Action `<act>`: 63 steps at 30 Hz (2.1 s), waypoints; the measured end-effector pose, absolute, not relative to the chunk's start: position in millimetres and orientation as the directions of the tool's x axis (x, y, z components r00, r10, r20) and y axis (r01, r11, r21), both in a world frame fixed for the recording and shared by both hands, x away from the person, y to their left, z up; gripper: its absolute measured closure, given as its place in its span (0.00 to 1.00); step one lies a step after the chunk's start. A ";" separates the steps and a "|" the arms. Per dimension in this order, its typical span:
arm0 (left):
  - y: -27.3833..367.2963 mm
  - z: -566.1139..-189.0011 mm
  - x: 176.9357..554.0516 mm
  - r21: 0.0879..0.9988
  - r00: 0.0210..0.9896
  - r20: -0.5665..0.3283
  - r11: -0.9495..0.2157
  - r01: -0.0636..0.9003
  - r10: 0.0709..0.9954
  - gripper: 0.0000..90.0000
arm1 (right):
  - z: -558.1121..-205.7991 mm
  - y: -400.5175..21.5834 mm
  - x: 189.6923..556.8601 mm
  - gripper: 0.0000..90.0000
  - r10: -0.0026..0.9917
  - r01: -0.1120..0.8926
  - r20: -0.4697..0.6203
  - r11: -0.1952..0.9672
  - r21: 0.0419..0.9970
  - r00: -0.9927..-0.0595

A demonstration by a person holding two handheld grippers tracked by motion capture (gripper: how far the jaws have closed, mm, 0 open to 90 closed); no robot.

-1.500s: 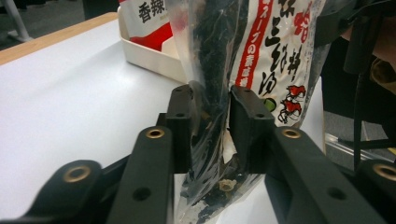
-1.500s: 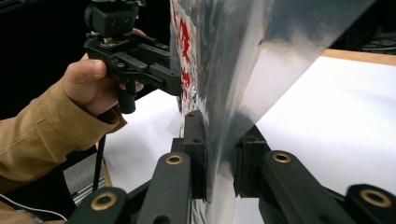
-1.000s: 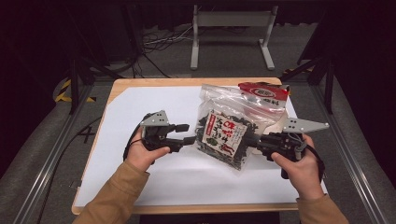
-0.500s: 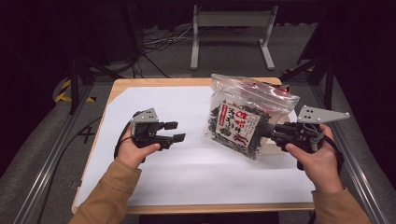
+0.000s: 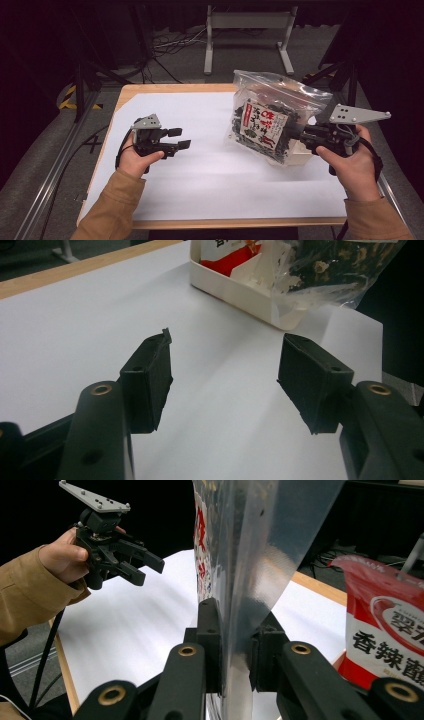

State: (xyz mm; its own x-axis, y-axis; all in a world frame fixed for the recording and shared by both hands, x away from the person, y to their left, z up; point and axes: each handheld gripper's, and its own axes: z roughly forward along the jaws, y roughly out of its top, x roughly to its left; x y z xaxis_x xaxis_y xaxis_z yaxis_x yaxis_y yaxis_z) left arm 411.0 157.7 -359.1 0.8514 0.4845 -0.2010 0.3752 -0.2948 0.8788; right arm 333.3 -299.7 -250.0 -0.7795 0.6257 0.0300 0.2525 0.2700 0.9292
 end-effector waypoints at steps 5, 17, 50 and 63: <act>162.0 -359.6 412.0 0.876 0.843 -0.206 -0.291 0.385 0.496 0.42 | -244.0 -303.7 334.0 0.87 0.632 0.242 0.020 0.267 0.933 -0.774; 167.7 -359.4 413.2 0.875 0.831 -0.211 -0.279 0.395 0.515 0.41 | -232.5 -316.6 339.7 0.87 0.663 0.227 -0.015 0.277 0.934 -0.748; 168.9 -363.5 415.5 0.865 0.828 -0.210 -0.297 0.405 0.520 0.39 | -246.1 -355.3 365.8 0.87 0.738 0.209 -0.133 0.351 0.913 -0.661; 165.8 -365.8 415.1 0.856 0.826 -0.217 -0.305 0.417 0.520 0.39 | -258.5 -364.3 371.7 0.87 0.767 0.263 -0.127 0.363 0.894 -0.629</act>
State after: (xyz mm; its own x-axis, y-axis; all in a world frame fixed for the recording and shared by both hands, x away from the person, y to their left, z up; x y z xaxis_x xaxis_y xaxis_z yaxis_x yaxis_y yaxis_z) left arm 415.1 165.8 -365.8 0.8262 0.5198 -0.2171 0.4170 -0.3051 0.8562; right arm 371.7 -364.3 -258.5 -0.6290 0.7670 -0.1270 0.2625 0.3633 0.8939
